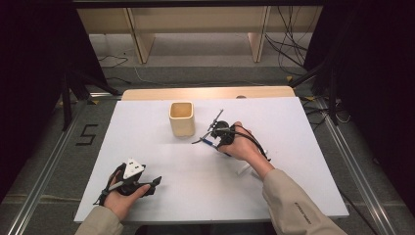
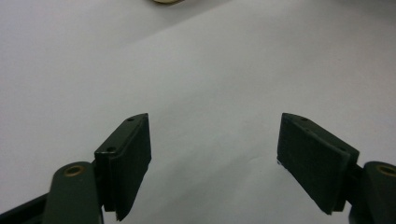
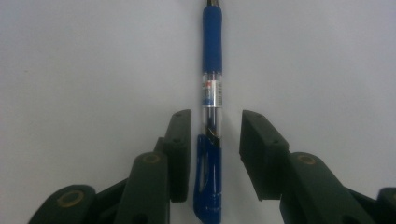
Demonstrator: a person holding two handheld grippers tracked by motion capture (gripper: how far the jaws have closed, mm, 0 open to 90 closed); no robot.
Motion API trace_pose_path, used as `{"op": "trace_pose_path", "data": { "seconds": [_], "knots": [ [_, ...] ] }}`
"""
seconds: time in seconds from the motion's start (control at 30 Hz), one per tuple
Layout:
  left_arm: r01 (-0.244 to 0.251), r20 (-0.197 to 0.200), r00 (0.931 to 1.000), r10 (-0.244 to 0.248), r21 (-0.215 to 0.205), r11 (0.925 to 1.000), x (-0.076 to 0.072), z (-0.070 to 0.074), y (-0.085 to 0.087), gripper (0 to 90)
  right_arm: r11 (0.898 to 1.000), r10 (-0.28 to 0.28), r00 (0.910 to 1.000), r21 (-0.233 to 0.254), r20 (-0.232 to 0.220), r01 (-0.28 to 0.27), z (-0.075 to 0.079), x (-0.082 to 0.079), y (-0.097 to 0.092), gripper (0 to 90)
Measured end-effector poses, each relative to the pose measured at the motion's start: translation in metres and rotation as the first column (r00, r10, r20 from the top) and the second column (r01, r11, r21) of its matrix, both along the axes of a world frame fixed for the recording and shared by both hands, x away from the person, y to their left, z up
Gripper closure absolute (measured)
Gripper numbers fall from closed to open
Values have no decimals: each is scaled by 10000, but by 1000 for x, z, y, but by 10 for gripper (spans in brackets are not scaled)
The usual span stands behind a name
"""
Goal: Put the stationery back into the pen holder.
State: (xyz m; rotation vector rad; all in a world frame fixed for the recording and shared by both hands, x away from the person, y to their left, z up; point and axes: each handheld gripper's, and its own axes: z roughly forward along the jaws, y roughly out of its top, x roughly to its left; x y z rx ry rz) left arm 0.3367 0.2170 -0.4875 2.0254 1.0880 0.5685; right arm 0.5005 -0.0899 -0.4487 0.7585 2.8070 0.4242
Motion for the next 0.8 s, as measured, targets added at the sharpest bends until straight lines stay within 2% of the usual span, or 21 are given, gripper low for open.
{"op": "trace_pose_path", "data": {
  "seconds": [0.07,0.2,0.8],
  "knots": [
    [2,2,10000,-2,2,10000,0,0,0,259,9999,-120,9996,-116,-240,117,-1,2,2,644],
    [-1,1,10000,1,-7,10000,0,0,0,258,9998,-89,9991,-208,-426,81,-2,5,6,653],
    [7,17,10000,-7,3,10000,0,0,0,259,9983,-197,9983,-559,-545,167,-8,12,14,684]
  ]
}}
